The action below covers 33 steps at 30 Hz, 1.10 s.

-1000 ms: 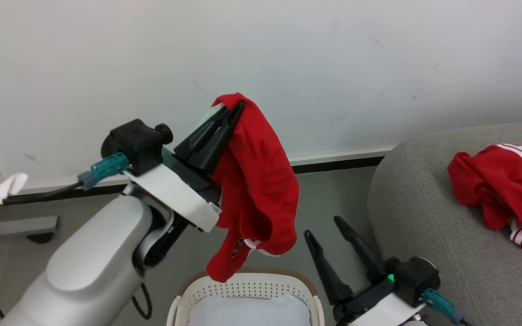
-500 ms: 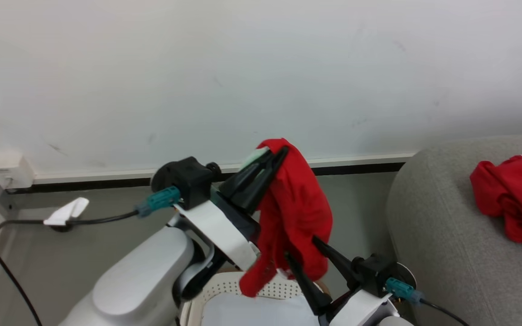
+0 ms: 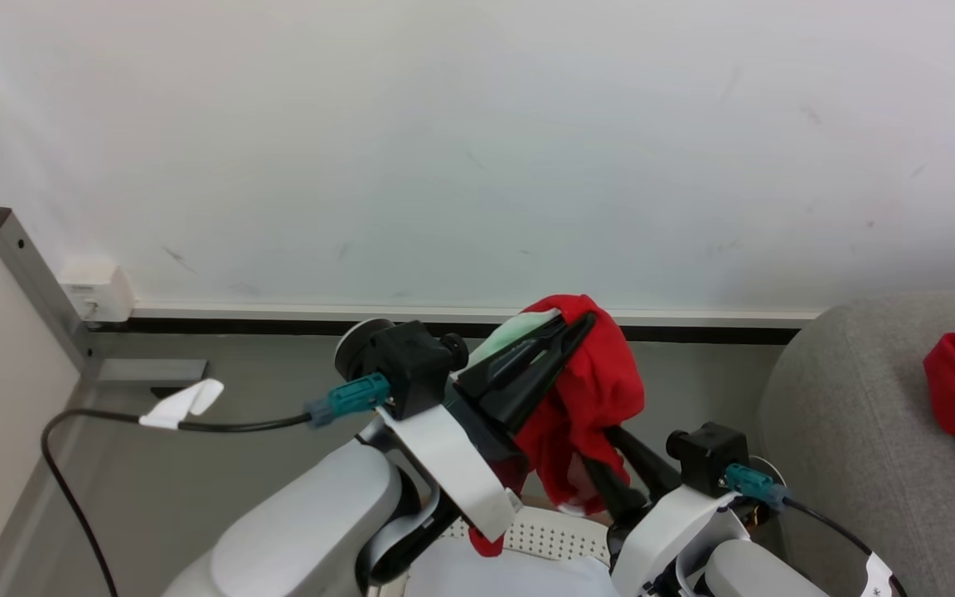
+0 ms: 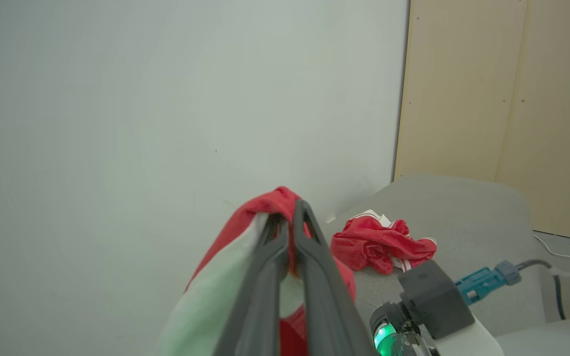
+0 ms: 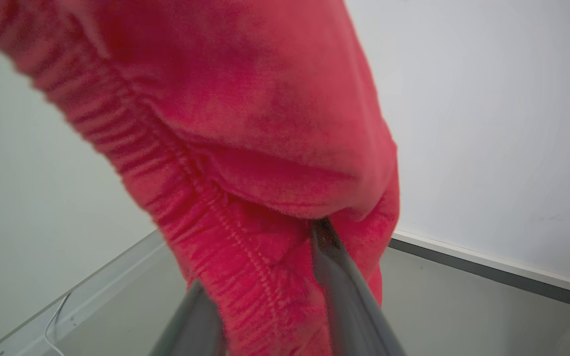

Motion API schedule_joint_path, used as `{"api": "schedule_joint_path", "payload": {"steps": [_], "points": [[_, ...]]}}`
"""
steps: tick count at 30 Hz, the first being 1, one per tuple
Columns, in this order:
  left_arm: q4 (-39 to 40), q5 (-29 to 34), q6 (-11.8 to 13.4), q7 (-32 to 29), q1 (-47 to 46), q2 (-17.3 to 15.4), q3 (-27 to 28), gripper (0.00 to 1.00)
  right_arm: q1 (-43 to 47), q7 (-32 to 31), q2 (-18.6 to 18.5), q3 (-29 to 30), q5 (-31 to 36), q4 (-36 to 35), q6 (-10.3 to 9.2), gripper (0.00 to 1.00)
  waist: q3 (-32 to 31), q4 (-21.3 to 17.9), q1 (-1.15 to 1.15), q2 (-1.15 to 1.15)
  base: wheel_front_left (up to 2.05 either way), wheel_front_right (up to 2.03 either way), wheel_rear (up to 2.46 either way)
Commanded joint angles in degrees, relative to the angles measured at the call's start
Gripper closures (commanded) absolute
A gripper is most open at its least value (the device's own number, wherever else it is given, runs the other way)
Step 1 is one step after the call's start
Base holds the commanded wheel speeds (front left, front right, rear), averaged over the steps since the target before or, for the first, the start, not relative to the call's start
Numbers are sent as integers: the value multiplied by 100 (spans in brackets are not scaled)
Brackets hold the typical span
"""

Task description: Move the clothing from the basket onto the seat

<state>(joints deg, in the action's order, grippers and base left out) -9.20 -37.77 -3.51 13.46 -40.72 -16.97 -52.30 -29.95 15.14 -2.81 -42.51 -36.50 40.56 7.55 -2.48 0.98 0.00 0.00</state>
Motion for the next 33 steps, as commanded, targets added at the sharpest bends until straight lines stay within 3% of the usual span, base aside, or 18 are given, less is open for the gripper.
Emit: {"api": "schedule_joint_path", "payload": {"steps": [1, 23, 33], "points": [[16, 4, 4, -20, 72, -11, 0, 100, -95, -1, -15, -1, -87, 12, -13, 100, -24, 52, 0, 0, 0, 0, 0], [-135, -118, 57, 25, 246, -206, 18, 100, -19, 0, -16, 296, -56, -292, -13, 100, -13, -34, 0, 0, 0, 0, 0], [-89, -151, 32, 40, 452, -329, -72, 100, 96, 0, -17, 959, 182, -607, -13, 100, 30, -175, 0, 0, 0, 0, 0]]}}
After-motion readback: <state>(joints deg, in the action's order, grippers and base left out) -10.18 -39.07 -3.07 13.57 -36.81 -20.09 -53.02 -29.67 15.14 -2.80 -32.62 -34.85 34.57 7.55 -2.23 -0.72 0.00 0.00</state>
